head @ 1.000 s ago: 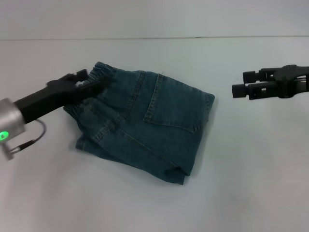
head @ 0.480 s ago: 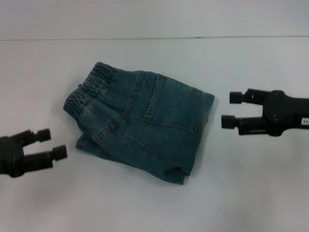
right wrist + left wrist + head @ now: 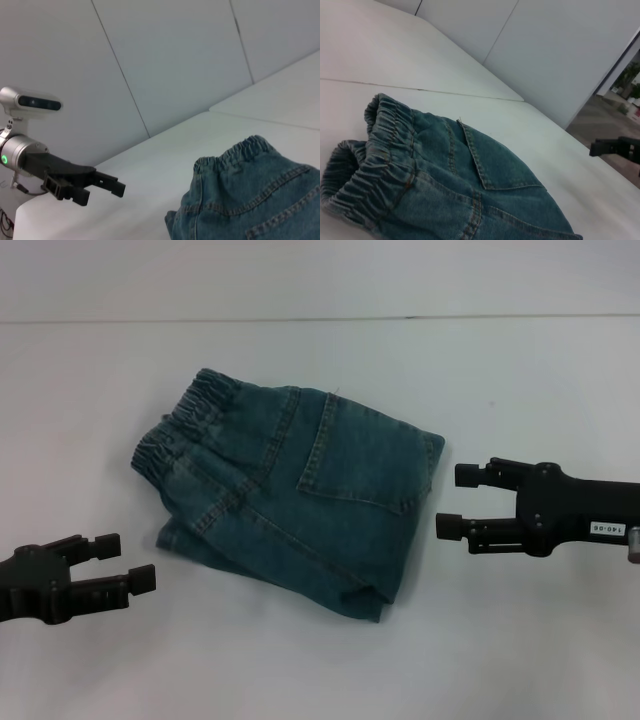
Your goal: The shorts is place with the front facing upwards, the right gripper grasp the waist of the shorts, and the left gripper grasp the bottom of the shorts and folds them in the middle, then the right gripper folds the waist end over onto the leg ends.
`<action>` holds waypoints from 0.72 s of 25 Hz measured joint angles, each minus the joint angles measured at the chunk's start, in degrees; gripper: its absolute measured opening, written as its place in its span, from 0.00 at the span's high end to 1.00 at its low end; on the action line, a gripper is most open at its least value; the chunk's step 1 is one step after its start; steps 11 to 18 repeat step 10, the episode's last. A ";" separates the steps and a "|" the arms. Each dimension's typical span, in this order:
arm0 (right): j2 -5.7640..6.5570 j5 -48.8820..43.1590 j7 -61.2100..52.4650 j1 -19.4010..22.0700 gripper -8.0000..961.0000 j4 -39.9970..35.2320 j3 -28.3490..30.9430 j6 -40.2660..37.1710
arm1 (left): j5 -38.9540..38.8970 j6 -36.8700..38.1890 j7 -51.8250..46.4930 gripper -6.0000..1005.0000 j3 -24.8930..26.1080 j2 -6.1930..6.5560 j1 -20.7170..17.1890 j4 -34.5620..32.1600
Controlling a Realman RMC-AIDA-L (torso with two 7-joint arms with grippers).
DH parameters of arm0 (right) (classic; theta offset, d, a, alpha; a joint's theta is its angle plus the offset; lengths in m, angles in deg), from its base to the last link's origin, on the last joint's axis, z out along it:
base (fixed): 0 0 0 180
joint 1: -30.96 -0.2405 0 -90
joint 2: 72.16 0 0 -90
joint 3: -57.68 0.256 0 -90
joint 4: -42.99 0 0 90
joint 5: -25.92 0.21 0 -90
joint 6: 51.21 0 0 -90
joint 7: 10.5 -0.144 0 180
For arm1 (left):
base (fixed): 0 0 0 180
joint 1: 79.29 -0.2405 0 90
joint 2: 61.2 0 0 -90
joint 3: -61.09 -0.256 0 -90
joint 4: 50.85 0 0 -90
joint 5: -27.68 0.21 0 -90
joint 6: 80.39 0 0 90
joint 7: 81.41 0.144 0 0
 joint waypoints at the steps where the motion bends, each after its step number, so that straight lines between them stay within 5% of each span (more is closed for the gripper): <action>1: -0.01 0.00 0.00 0.00 0.00 0.20 -0.18 0.14 | 0.01 -0.03 -0.03 0.06 0.00 0.00 0.06 0.01; 18: -0.03 -0.04 0.03 0.02 0.00 1.14 -1.14 0.42 | 0.01 -0.02 -0.07 0.06 0.04 0.03 0.58 0.01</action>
